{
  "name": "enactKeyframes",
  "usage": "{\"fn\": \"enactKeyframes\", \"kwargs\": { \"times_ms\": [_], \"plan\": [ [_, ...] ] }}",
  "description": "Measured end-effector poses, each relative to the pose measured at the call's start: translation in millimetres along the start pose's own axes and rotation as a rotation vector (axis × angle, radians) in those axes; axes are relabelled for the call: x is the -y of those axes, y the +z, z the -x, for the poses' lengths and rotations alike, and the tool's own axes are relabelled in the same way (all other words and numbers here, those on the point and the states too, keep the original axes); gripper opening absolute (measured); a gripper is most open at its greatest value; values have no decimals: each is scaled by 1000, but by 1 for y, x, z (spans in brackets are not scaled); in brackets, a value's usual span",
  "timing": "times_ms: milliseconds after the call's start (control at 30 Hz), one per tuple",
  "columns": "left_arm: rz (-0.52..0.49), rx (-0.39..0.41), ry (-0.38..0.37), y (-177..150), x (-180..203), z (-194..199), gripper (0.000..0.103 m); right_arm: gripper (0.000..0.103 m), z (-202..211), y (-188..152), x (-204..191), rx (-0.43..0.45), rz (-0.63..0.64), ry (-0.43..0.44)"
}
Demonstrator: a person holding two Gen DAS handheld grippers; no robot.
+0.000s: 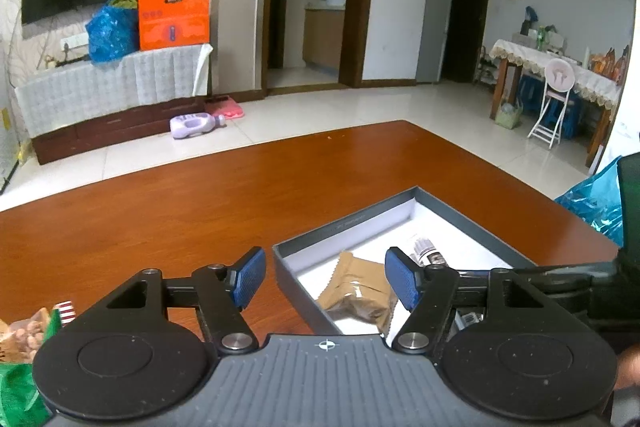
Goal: Organize snacks
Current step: 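Open both tools to release the packet and tube in the box, then grasp the small clear packet with the left tool while the right tool grasps the orange bar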
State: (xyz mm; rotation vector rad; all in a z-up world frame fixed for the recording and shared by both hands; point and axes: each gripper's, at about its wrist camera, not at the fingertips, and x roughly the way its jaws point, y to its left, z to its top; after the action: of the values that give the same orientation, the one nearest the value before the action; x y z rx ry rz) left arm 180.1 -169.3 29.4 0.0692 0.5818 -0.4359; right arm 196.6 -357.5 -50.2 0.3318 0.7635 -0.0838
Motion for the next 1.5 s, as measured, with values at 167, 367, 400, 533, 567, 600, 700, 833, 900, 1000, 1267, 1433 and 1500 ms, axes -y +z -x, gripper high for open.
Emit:
{"fn": "enactKeyframes", "kwargs": {
  "times_ms": [167, 367, 400, 533, 567, 600, 700, 833, 900, 1000, 1267, 1433, 1500],
  "plan": [
    [-14, 9, 8, 2, -3, 14, 67, 35, 5, 0, -5, 15, 12, 15],
    [-45, 12, 14, -3, -5, 34, 71, 56, 31, -6, -11, 110, 20, 15],
    [-49, 9, 17, -5, -6, 38, 71, 56, 37, -8, -11, 126, 9, 20],
    [-62, 20, 29, -9, -11, 58, 72, 56, 61, -21, -16, 157, -43, 37],
    [-65, 25, 34, -10, -13, 64, 73, 56, 67, -24, -17, 162, -57, 35],
    [-65, 27, 40, -12, -16, 70, 74, 56, 74, -28, -19, 171, -72, 34],
    [-54, 25, 54, -19, -29, 88, 75, 56, 99, -42, -27, 215, -110, 25],
    [-68, 18, 77, -32, -46, 119, 75, 61, 131, -65, -39, 242, -107, -1],
    [-83, 23, 95, -39, -53, 134, 75, 61, 147, -81, -50, 247, -67, -15],
    [-78, 26, 112, -51, -63, 154, 78, 62, 170, -103, -67, 256, 4, -13],
    [-42, 21, 164, -88, -74, 199, 83, 68, 209, -145, -92, 262, 109, 2],
    [-65, 24, 204, -106, -60, 208, 83, 68, 220, -164, -97, 247, 149, 12],
    [-88, 41, 209, -111, -52, 208, 83, 68, 222, -171, -100, 230, 166, 26]
  ]
}}
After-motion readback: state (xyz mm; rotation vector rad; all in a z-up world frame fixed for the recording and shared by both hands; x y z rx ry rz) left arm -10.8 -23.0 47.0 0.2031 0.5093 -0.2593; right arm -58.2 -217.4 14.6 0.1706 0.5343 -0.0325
